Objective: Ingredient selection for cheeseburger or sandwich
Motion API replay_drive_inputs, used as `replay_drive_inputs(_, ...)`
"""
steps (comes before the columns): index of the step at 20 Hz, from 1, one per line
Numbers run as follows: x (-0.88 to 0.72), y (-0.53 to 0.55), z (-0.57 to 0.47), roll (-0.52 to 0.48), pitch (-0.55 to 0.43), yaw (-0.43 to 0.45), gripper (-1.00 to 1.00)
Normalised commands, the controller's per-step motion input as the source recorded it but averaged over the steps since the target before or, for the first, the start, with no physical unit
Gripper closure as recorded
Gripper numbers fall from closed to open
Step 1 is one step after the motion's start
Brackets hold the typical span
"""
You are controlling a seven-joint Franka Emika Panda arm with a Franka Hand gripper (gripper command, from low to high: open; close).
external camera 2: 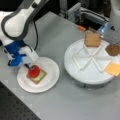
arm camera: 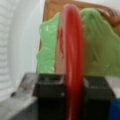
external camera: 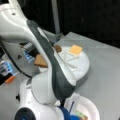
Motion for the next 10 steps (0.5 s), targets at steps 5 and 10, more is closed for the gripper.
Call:
replay_drive_inputs(5, 0.17, -0.11, -0.04, 0.033, -0.026, 0.155, 1.00)
replay_drive_inputs(10, 0.17, -0.09, -0.03, 0.030, -0.024, 0.150, 1.00)
